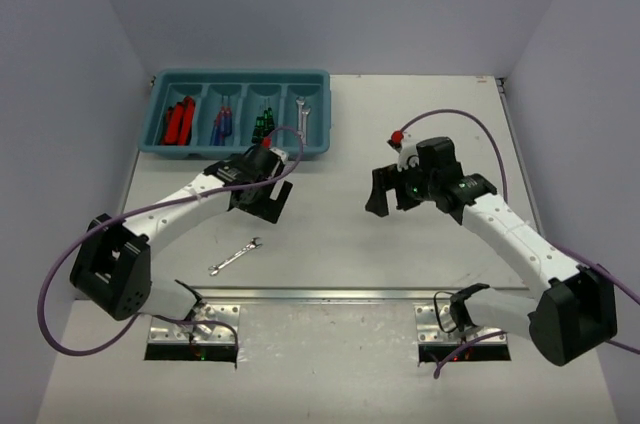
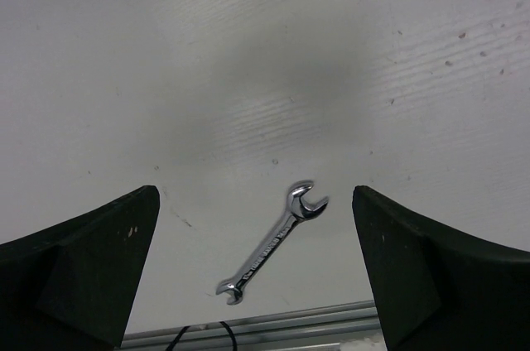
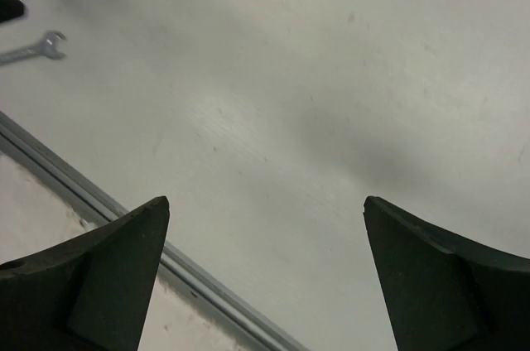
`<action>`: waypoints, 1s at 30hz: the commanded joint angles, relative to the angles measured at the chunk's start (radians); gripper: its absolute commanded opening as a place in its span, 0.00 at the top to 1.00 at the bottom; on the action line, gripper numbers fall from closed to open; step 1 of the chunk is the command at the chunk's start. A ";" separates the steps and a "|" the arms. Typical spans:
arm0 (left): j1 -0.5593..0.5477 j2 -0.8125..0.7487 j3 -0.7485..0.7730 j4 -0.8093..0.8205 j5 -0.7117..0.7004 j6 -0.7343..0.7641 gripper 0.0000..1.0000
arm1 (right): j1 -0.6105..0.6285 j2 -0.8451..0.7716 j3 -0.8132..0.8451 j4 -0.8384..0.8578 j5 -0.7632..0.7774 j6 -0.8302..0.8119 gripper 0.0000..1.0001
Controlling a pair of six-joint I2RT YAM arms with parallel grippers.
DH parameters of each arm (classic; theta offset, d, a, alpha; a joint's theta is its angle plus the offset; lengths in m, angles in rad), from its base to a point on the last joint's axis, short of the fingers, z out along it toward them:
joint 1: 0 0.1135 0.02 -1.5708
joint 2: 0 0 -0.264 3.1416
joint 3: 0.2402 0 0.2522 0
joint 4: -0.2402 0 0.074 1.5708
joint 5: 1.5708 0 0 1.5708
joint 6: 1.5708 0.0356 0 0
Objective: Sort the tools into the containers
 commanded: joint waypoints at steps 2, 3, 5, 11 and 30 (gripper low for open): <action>-0.006 0.078 -0.013 -0.081 -0.019 0.256 0.00 | -0.052 -0.041 0.004 0.087 -0.042 -0.036 0.01; -0.008 0.082 -0.027 -0.093 0.006 0.277 0.00 | -0.070 -0.046 -0.009 0.101 -0.063 -0.034 0.01; -0.011 0.075 -0.065 -0.101 0.052 0.300 0.00 | -0.092 -0.048 -0.026 0.122 -0.108 -0.028 0.01; -0.011 -0.101 -0.286 -0.037 0.171 0.426 0.00 | -0.152 -0.032 -0.035 0.146 -0.221 -0.009 0.01; -0.016 0.270 -0.247 0.031 0.351 0.499 0.73 | -0.155 -0.129 -0.067 0.159 -0.243 -0.028 0.01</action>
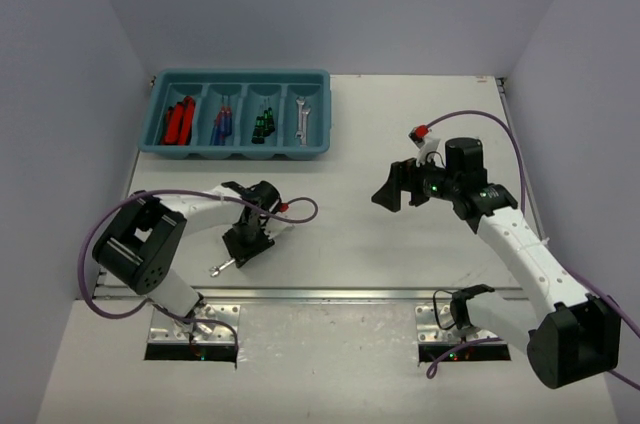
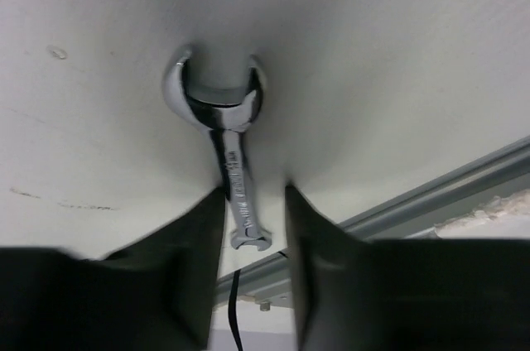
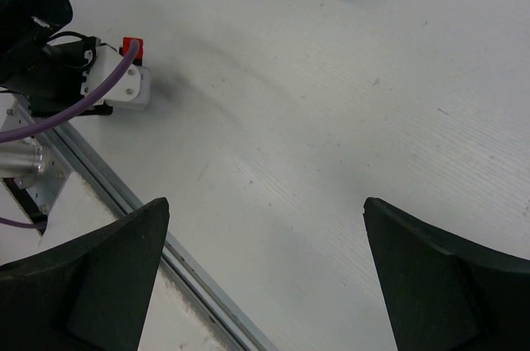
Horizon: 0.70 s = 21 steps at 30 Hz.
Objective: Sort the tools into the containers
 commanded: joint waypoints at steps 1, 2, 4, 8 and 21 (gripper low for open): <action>-0.003 0.099 -0.032 0.142 0.126 0.014 0.80 | -0.003 -0.010 0.005 0.044 -0.001 -0.017 0.01; -0.003 0.097 -0.030 0.146 0.125 0.011 0.93 | -0.003 -0.010 0.006 0.044 0.003 -0.017 0.01; -0.003 0.095 -0.021 0.153 0.117 0.003 1.00 | -0.005 -0.010 0.005 0.044 0.007 -0.017 0.01; -0.008 0.155 0.077 0.146 0.127 -0.025 1.00 | -0.004 -0.029 0.003 0.044 0.010 -0.014 0.01; -0.176 0.408 0.454 -0.002 0.138 -0.196 1.00 | -0.003 -0.036 0.024 0.042 0.001 0.014 0.01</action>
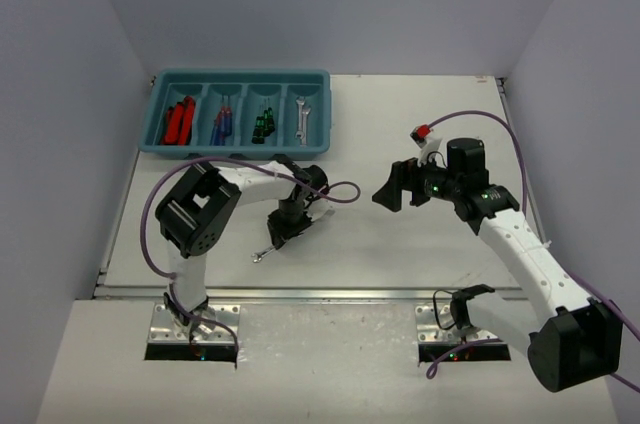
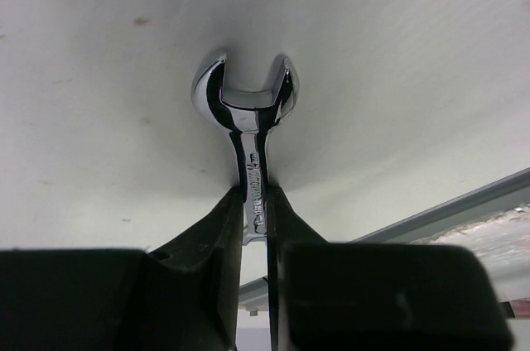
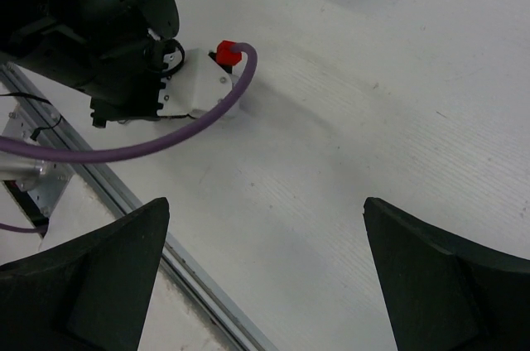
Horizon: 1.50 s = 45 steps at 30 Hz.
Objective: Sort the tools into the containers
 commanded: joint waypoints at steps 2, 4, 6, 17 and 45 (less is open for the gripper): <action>-0.037 0.035 0.007 0.135 0.097 -0.064 1.00 | -0.003 -0.009 0.028 0.043 -0.002 0.011 0.01; -0.044 0.007 0.020 0.129 0.082 -0.078 1.00 | -0.003 0.000 0.035 0.040 -0.001 0.016 0.01; -0.045 -0.019 0.036 0.127 0.061 -0.098 1.00 | -0.003 0.008 0.040 0.037 -0.002 0.021 0.01; -0.045 -0.225 -0.013 0.281 -0.008 -0.137 1.00 | -0.003 0.009 0.047 0.036 -0.001 0.042 0.01; 0.171 -0.174 0.506 0.437 -0.358 -0.427 1.00 | -0.003 -0.030 0.015 0.079 0.060 0.106 0.01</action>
